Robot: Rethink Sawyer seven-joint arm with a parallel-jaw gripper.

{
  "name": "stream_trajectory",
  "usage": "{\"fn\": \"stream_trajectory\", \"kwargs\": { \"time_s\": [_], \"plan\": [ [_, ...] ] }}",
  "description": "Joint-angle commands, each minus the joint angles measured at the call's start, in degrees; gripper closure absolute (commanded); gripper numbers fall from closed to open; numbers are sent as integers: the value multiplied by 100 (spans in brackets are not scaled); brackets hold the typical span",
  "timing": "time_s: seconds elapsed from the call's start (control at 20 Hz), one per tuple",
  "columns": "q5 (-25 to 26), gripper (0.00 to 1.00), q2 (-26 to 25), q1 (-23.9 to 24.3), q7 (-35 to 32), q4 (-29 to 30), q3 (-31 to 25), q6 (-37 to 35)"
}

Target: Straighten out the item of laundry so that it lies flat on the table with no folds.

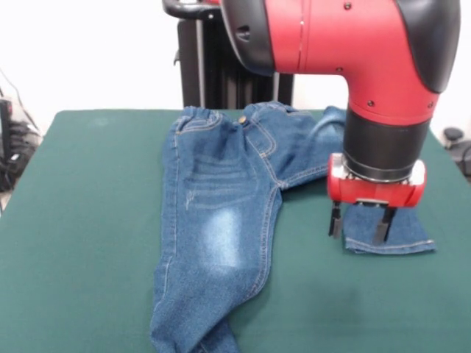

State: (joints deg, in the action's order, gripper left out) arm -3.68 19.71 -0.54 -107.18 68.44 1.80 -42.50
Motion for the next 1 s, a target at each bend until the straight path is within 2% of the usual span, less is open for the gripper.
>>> {"fn": "stream_trajectory", "kwargs": {
  "time_s": [0.05,0.3,0.6,0.8,1.0],
  "plan": [
    [-231,0,-391,-428,-1672,888,3,-167],
    [-270,0,-782,-402,-1651,958,-116,585],
    [-177,0,-1248,-411,-1612,751,-74,1406],
    [-61,0,-1841,-424,-1406,260,49,1881],
    [-118,0,-2145,-402,-1229,-81,72,1838]
  ]
}}
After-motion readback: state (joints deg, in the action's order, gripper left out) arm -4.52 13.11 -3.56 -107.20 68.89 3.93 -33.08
